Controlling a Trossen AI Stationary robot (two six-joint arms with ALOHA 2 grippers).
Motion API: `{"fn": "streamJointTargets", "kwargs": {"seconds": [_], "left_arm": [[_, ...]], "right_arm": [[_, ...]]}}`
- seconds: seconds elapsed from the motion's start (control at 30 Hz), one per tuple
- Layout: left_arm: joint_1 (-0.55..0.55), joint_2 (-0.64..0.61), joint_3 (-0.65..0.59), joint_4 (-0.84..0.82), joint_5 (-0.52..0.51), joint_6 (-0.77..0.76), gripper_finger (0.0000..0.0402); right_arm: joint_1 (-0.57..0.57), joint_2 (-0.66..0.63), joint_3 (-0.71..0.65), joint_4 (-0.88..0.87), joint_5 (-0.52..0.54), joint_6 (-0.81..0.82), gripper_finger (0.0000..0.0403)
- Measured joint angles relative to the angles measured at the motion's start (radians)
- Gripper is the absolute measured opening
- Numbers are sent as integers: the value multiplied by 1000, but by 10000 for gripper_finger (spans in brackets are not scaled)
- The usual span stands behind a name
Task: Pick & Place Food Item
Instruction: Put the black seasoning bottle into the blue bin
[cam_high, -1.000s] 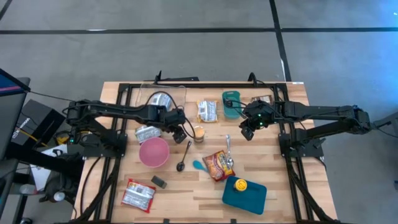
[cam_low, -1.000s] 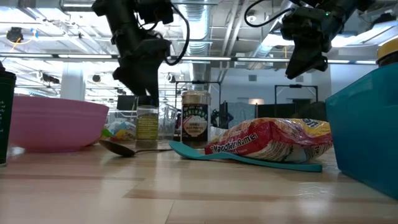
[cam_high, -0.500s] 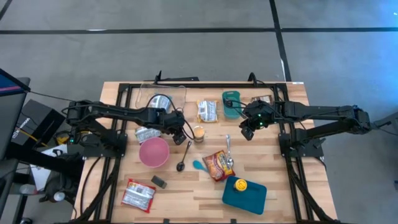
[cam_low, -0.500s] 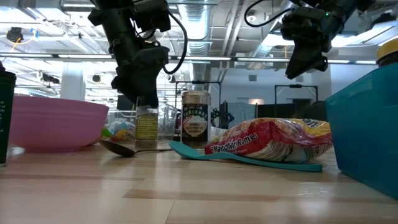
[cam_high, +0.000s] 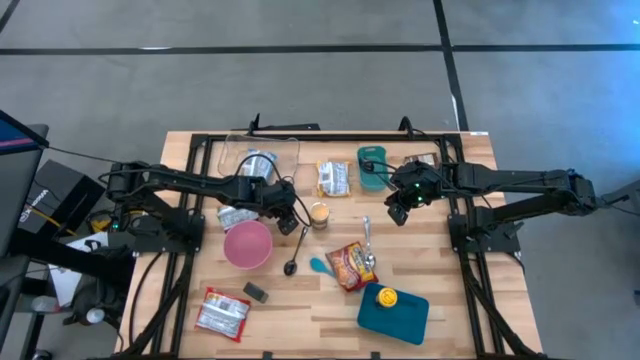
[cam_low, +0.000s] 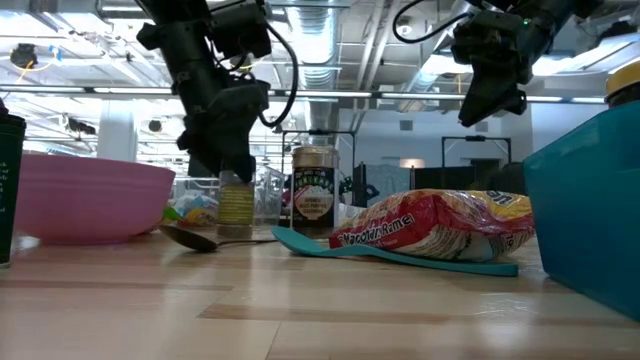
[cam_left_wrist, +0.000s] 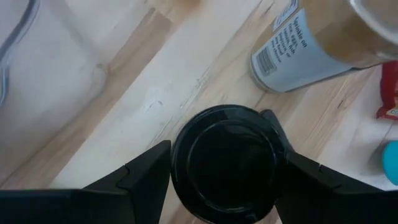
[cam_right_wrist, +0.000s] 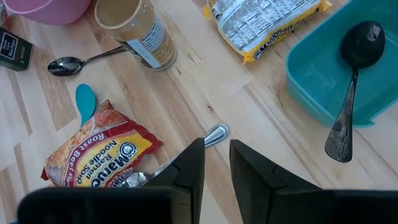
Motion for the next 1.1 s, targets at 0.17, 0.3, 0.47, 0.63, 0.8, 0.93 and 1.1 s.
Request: {"fn": "streamJointTargets", "kwargs": {"seconds": [0.17, 0.3, 0.47, 0.63, 0.8, 0.93, 1.1], "left_arm": [[0, 0, 0, 1, -2, 3, 237], [0, 0, 0, 2, -4, 3, 236], [0, 0, 0, 3, -7, 4, 220], [0, 0, 0, 4, -7, 2, 212], [0, 0, 0, 11, -16, -4, 220], [0, 0, 0, 26, -17, -5, 210], [0, 0, 0, 37, -17, -6, 210]], "right_arm": [[0, 0, 0, 0, 0, 0, 70], [0, 0, 0, 0, 1, 0, 70], [0, 0, 0, 0, 1, 0, 70], [0, 0, 0, 0, 3, 0, 70], [0, 0, 0, 0, 3, 0, 70], [0, 0, 0, 0, 3, 0, 70], [0, 0, 0, 0, 3, 0, 70]]}}
